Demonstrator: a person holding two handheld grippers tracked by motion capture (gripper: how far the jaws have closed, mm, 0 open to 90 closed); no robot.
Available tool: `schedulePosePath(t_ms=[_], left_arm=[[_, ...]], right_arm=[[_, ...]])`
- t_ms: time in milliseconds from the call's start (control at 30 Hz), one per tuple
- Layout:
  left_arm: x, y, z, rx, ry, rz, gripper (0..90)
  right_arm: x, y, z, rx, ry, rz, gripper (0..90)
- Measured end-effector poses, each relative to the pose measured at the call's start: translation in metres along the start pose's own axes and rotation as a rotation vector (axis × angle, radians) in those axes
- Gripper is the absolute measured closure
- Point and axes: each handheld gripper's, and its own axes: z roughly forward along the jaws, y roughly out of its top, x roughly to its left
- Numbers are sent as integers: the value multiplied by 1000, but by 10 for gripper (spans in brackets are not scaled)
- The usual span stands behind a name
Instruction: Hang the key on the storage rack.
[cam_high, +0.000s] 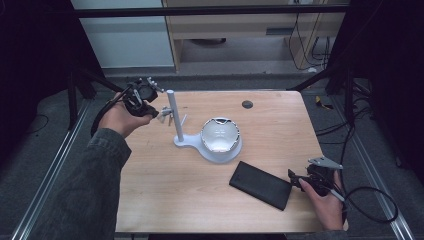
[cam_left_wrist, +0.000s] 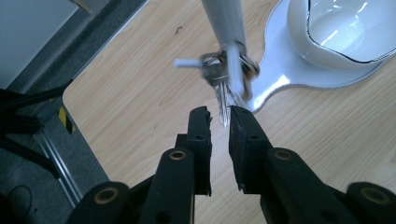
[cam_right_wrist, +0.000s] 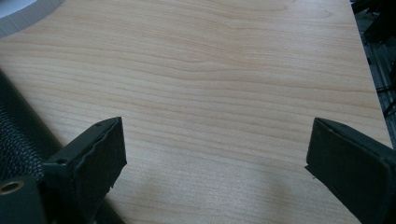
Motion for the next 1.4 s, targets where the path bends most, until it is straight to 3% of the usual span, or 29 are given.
schedulePosePath(t_ms=[133, 267, 400, 700, 867, 1100, 1167, 1300, 1400], left_arm=[[-7, -20, -2, -56, 23, -5, 675], [-21, -36, 0, -91, 10, 0, 578], [-42, -51, 7, -124, -9, 20, 483], [-91, -75, 30, -176, -102, 43, 291], [-108, -78, 48, -193, -152, 44, 203], [-132, -77, 73, -215, -203, 53, 208], [-139, -76, 77, -218, -203, 65, 237], [-152, -73, 87, -238, -243, 77, 287], [-164, -68, 91, -240, -260, 110, 328]], right_arm=[[1, 1, 0, 1, 2, 2, 52], [3, 1, -2, -10, 3, -11, 55], [6, 3, -5, -34, 0, -15, 66], [11, 7, -12, -93, -18, -37, 128], [14, 8, -15, -123, -15, -62, 149], [17, 9, -19, -145, -14, -85, 199], [17, 9, -19, -143, -16, -91, 218], [19, 7, -20, -140, -16, -101, 227], [20, 7, -20, -140, -17, -103, 225]])
